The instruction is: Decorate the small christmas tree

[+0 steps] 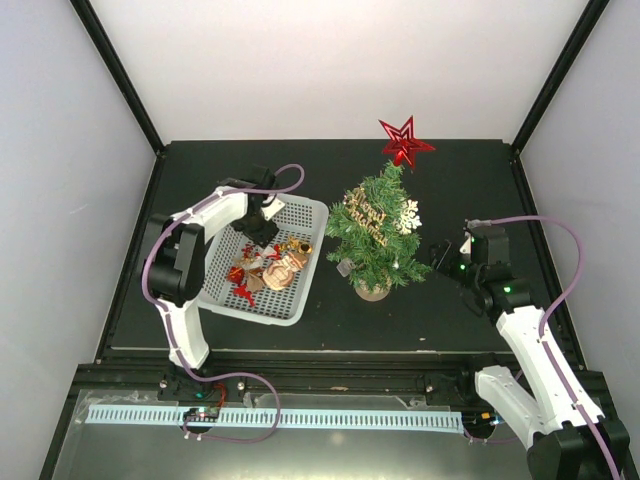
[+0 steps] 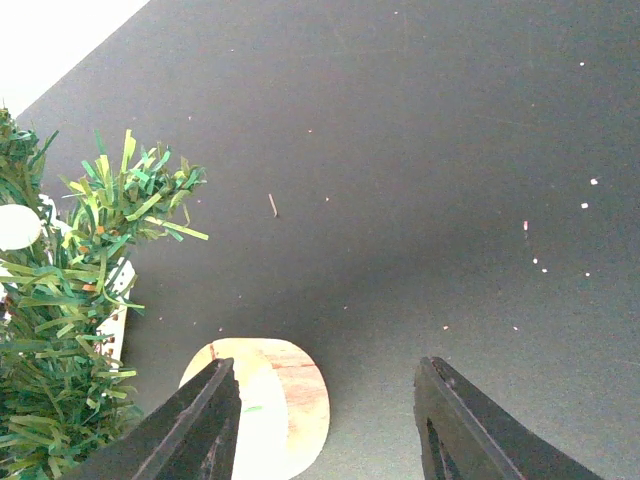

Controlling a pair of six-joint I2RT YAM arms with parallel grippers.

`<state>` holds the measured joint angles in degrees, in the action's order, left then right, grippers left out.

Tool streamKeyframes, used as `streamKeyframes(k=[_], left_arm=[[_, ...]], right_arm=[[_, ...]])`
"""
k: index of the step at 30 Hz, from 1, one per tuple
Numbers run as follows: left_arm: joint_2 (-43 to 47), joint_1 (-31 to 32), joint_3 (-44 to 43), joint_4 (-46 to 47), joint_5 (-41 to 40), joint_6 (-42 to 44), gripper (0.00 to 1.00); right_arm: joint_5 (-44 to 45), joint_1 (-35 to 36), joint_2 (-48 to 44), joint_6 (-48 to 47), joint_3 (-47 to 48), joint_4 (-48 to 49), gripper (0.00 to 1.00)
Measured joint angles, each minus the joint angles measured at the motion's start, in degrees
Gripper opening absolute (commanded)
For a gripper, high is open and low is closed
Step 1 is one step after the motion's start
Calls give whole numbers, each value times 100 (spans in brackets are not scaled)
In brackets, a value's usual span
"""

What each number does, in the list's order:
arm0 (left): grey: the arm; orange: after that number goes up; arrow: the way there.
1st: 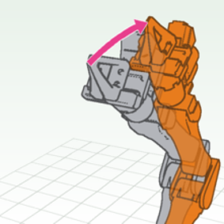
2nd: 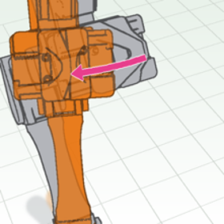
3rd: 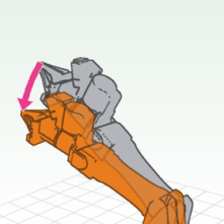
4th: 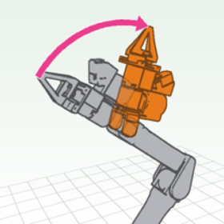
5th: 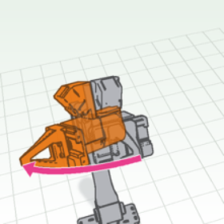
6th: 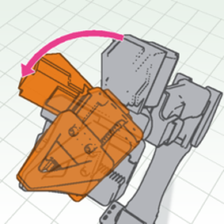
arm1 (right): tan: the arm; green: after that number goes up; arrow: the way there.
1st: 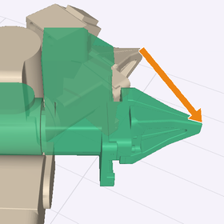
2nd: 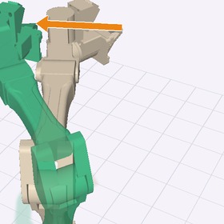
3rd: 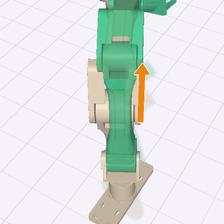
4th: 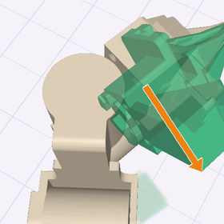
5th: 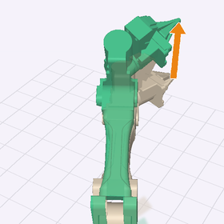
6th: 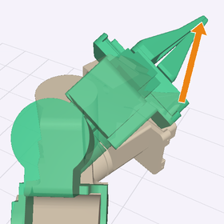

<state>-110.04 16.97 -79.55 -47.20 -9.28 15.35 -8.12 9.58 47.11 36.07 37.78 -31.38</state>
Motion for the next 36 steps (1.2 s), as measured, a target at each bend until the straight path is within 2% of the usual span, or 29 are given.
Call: streamKeyframes(k=[7,9,11,13,16,25,36], left_arm=[[136,2,-90,-188,1213,28,61],[258,2,-90,-195,1403,50,62],[378,2,-90,-195,1484,68,70],[450,2,-90,-186,1480,107,77],[472,2,-87,-129,1329,114,80],[382,-4,-92,-76,647,-13,79],[-103,-76,-284,-125,542,-105,74]], right_arm=[[-2,0,-2,-7,-4,17,49],[-4,0,-2,-11,-7,20,49],[-9,0,-2,-13,-13,31,49],[-15,0,-4,-13,-35,52,49],[-22,0,-4,-15,-55,59,49],[-72,0,-4,-15,-68,59,49],[-94,0,-31,-15,-98,72,49]])
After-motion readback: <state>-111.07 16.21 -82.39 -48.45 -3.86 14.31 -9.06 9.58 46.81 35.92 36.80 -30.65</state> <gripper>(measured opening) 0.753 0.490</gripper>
